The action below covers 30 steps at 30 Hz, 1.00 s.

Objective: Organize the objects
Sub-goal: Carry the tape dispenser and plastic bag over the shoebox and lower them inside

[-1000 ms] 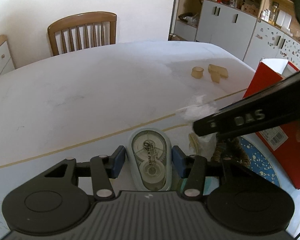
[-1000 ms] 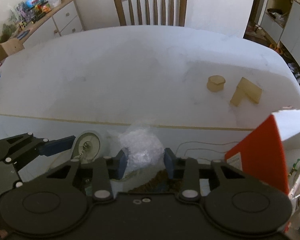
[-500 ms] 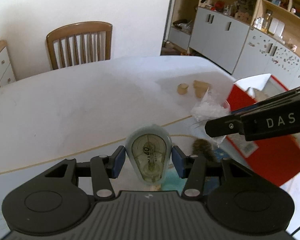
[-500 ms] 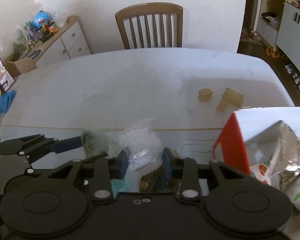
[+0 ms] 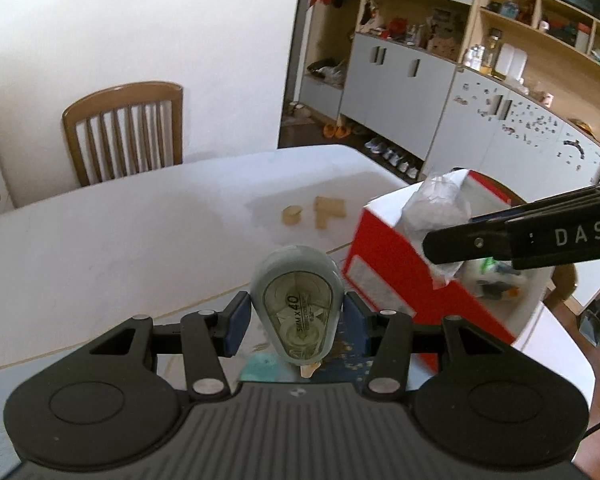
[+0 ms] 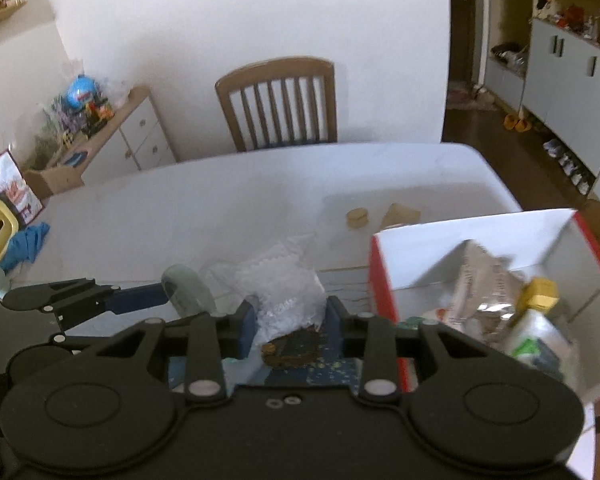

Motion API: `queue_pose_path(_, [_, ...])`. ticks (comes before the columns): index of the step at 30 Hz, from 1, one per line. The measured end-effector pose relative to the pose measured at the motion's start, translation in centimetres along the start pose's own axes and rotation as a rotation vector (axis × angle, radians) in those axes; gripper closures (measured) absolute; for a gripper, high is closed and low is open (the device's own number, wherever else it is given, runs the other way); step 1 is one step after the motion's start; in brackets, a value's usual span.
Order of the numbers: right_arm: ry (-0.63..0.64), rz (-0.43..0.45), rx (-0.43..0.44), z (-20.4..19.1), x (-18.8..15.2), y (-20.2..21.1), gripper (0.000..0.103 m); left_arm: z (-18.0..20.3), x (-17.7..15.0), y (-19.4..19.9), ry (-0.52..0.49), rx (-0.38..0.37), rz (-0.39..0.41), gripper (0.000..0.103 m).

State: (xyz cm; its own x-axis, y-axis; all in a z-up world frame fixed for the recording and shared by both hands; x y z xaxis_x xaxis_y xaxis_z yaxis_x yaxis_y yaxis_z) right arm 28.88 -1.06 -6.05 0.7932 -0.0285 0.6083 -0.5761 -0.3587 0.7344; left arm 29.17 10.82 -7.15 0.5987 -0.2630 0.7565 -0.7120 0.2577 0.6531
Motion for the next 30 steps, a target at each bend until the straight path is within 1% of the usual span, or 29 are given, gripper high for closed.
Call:
queue_pose_path(8, [-0.036, 0.041, -0.008, 4.5, -0.4, 4.0, 0.069, 3.8, 2.1, 1.1, -0.053, -0.011, 0.027, 0.053])
queue_pose_path(12, [-0.051, 0.052, -0.012, 7.1, -0.3, 5.1, 0.069, 5.7, 3.2, 1.1, -0.075, -0.009, 0.036, 0.053])
queue_pose_path(20, [-0.08, 0.062, -0.021, 12.6, 0.1, 6.4, 0.069, 9.6, 4.5, -0.6, -0.093, -0.005, 0.01, 0.053])
queue_pose_path(30, [-0.106, 0.049, -0.035, 19.2, 0.8, 6.6, 0.069, 14.4, 5.8, -4.1, -0.108, 0.0, -0.031, 0.053])
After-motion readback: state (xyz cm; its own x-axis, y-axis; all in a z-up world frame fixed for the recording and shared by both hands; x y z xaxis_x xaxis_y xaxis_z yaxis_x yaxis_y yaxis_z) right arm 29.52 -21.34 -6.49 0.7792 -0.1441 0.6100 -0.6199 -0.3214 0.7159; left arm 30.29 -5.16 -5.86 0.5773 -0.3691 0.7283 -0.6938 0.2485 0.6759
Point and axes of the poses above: each gripper's, at about its wrist camera, not at the fingertips, and y roughly against the way its jaws point, z to its right, x to its top, the point moved 7 cm from there along -y, roughly the way its jaws point, and after that the axes turned 12 degrees about -y, right-handed, at the moved point
